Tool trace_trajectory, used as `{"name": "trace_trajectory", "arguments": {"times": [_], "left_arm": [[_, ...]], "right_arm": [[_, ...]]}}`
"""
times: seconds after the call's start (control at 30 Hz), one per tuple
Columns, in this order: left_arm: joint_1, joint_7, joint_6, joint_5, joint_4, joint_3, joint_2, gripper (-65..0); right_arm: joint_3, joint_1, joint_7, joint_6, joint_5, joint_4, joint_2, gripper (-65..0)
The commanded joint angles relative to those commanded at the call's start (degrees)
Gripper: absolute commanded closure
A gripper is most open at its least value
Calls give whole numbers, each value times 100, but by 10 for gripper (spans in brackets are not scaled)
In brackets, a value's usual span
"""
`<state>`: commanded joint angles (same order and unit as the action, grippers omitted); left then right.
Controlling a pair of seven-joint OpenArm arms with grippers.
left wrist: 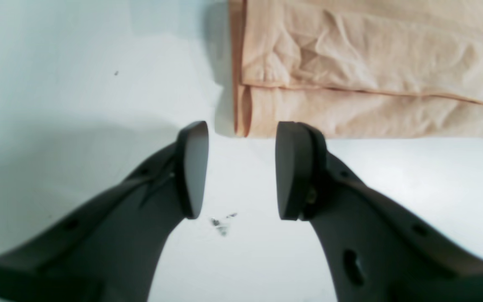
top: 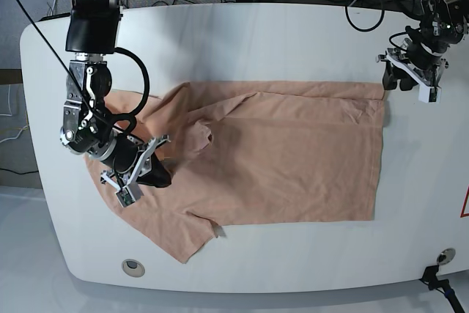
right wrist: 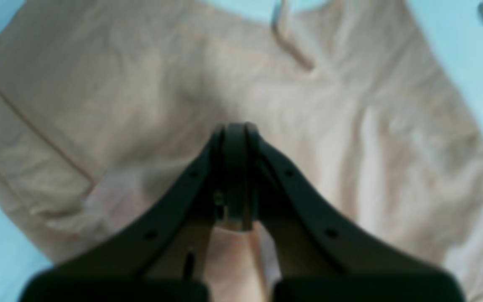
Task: Fold the T-shirt properly
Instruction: 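Grasp the sleeve with the right gripper and drag it toward the shirt center, then release the sleeve and lift the right gripper back to the shirt corner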
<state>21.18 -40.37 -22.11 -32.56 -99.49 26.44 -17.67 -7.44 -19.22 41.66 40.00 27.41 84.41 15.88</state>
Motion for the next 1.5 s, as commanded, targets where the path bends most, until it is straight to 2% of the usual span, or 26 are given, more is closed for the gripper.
{"name": "trace_trajectory", "arguments": {"times": [0.1,0.13,0.2,0.27,0.57,0.8,0.93,0.97,1.0,1.07,1.1,1.17,1.23,1.27,1.5], "left_arm": [[-32,-51,11,13,29,-60,6,-251],[-40,-37,0,12,32,-63,5,-254],[-53,10,9,38,40,-39,-8,-254],[-76,-4,12,25,57,-55,-2,-256],[-113,-15,4,-6,53,-62,15,-259],[-161,0,-6,-21,32,-59,9,-261],[-179,14,-13,-35,42,-61,-3,-261],[-174,9,-13,-23,35,-79,2,-261],[-175,28,-13,-25,25,-93,0,-263],[-204,26,-31,-44,24,-108,7,-264],[-139,-57,28,-7,6,-125,26,-261],[-158,-85,3,-8,7,-105,46,-255],[-173,-99,-13,-10,-25,-121,61,-253],[-176,-102,-18,-21,-21,-129,55,-252],[-201,-73,-50,-9,-105,-149,51,-254]], "right_arm": [[-25,4,-61,0,-59,-47,-1,0],[-30,12,-11,-2,-58,-57,-10,-28],[-31,6,34,-23,-32,-60,0,-180],[-40,5,61,-22,85,-59,1,-244],[-117,0,240,-64,207,-45,17,-252],[-381,15,203,-199,230,-206,51,-247],[-412,217,138,-370,324,-142,115,-237],[-397,251,142,-374,365,-103,115,-218],[-400,278,151,-378,398,-64,115,-171],[-404,298,279,-352,419,-2,113,-40],[-436,252,218,-351,345,-147,82,-210],[-425,258,257,-356,330,-135,68,-146],[-429,265,328,-363,264,-143,63,-46],[-424,270,347,-379,142,-138,63,-4],[-431,185,283,-588,-1464,-783,18,0]]}}
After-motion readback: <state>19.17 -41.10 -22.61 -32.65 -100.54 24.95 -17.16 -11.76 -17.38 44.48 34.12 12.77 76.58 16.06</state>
